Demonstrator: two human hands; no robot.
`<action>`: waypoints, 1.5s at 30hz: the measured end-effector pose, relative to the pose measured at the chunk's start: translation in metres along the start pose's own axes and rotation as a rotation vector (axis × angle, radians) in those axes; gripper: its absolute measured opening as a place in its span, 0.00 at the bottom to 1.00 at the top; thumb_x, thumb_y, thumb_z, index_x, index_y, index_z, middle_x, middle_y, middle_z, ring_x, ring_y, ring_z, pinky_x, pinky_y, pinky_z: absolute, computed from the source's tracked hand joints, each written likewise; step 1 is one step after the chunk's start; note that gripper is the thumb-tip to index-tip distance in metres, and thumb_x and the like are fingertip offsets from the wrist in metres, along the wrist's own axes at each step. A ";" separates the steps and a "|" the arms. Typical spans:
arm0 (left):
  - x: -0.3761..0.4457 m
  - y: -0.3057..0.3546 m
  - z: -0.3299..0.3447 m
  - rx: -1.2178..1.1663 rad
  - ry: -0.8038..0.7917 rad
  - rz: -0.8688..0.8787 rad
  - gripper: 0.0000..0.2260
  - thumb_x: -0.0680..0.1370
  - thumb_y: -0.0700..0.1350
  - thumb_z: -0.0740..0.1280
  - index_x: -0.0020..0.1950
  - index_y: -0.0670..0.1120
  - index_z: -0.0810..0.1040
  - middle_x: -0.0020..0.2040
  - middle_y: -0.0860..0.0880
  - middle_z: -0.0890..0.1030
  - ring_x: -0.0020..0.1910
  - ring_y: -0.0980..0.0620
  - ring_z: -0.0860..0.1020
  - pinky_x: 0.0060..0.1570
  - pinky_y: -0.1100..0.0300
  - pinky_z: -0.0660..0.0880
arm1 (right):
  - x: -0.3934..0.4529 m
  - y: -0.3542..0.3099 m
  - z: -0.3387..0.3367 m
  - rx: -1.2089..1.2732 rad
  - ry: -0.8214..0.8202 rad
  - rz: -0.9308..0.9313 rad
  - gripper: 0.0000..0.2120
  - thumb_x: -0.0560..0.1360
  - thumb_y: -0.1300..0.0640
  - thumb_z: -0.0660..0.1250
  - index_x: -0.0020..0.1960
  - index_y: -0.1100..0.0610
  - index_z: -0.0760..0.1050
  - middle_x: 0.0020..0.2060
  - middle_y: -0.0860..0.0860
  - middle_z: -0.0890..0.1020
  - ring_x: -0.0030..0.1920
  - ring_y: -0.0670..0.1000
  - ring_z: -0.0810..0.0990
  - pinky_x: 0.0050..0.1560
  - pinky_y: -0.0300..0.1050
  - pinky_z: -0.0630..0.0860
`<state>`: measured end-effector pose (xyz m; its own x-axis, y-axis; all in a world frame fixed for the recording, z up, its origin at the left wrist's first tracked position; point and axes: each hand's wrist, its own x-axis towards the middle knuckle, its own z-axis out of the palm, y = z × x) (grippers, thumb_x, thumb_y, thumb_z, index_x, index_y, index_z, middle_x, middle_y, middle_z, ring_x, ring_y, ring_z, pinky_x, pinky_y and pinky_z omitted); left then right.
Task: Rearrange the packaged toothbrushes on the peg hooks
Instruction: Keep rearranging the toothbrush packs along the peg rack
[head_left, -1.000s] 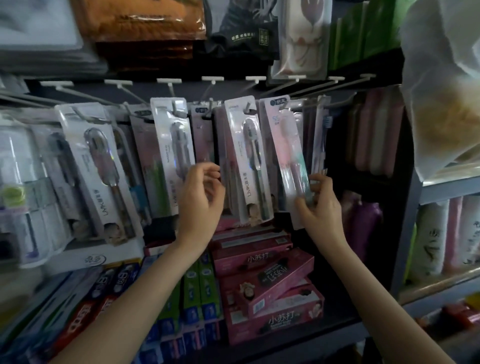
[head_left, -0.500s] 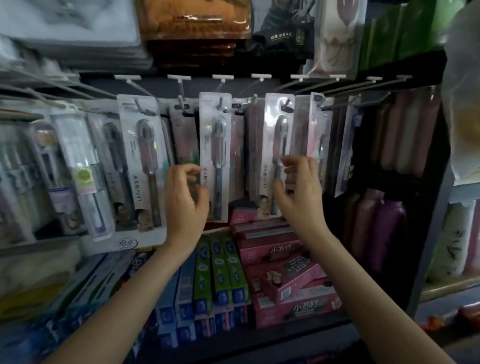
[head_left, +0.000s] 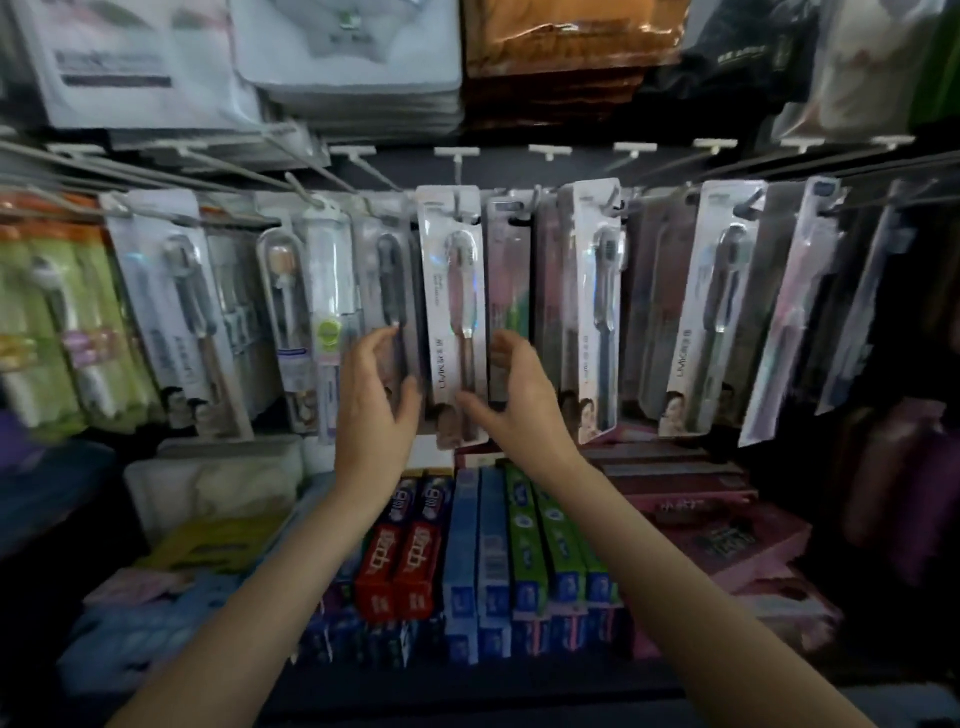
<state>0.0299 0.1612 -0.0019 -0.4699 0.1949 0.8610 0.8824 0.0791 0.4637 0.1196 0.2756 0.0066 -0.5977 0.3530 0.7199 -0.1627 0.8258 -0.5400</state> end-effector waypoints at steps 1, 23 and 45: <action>-0.001 -0.002 -0.004 0.013 -0.008 -0.010 0.18 0.77 0.37 0.63 0.66 0.42 0.65 0.62 0.50 0.68 0.61 0.60 0.66 0.59 0.76 0.61 | 0.004 0.000 0.009 0.016 -0.006 0.053 0.35 0.72 0.53 0.70 0.72 0.60 0.56 0.68 0.54 0.66 0.68 0.49 0.65 0.60 0.29 0.59; 0.032 -0.007 -0.004 -0.249 -0.286 -0.232 0.13 0.74 0.39 0.68 0.53 0.46 0.66 0.43 0.57 0.77 0.41 0.67 0.74 0.40 0.76 0.71 | 0.014 0.009 0.006 0.092 0.194 0.128 0.16 0.79 0.55 0.58 0.64 0.59 0.69 0.54 0.51 0.75 0.53 0.46 0.75 0.50 0.27 0.69; 0.033 -0.015 -0.011 -0.108 -0.200 -0.145 0.11 0.75 0.40 0.67 0.51 0.46 0.65 0.45 0.53 0.76 0.41 0.62 0.74 0.38 0.79 0.68 | 0.031 0.003 0.020 -0.025 0.255 0.291 0.36 0.73 0.61 0.68 0.74 0.59 0.50 0.68 0.57 0.66 0.65 0.55 0.69 0.60 0.46 0.70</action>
<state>0.0009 0.1555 0.0218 -0.5677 0.3789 0.7308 0.7939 0.0170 0.6079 0.0846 0.2800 0.0182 -0.4008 0.6697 0.6252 0.0056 0.6842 -0.7293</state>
